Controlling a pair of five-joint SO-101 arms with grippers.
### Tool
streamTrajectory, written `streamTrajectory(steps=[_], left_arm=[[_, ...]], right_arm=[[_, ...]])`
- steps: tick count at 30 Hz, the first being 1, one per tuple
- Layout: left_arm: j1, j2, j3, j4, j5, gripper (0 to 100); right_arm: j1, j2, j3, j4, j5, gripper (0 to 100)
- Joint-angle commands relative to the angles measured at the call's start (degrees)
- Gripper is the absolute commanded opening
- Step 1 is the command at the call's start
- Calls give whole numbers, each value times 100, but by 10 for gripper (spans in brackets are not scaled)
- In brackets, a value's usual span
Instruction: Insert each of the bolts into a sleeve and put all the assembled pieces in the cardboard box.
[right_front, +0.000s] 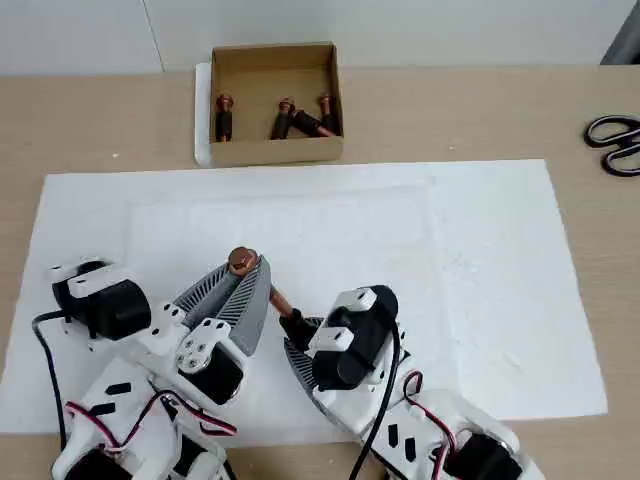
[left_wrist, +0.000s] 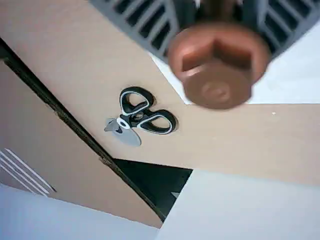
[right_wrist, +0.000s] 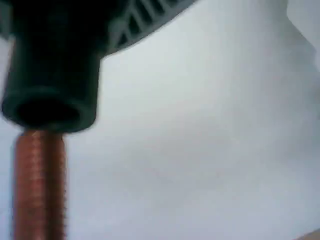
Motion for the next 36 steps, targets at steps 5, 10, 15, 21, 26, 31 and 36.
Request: streamTrajectory(steps=[5,10,15,21,26,31,36], left_arm=[[9,26,13,-202,0,7],[527,26,22,-167,79,7],[633,26,31,44,141,7],[800,26,22,791,149,7],[1275,18,171,1143,132,7],[1292,26,365,1178,-141,7],[1292,18,505,1134,-316,7]], right_arm=[[-31,-48,-70,-13,44,4],[-22,-48,-53,-303,53,4],[-13,-48,-53,-286,62,4],[-13,-48,-62,-303,237,4],[-13,-48,-62,-312,360,4],[-13,-48,-70,-391,387,4],[-13,-48,-70,-558,589,4]])
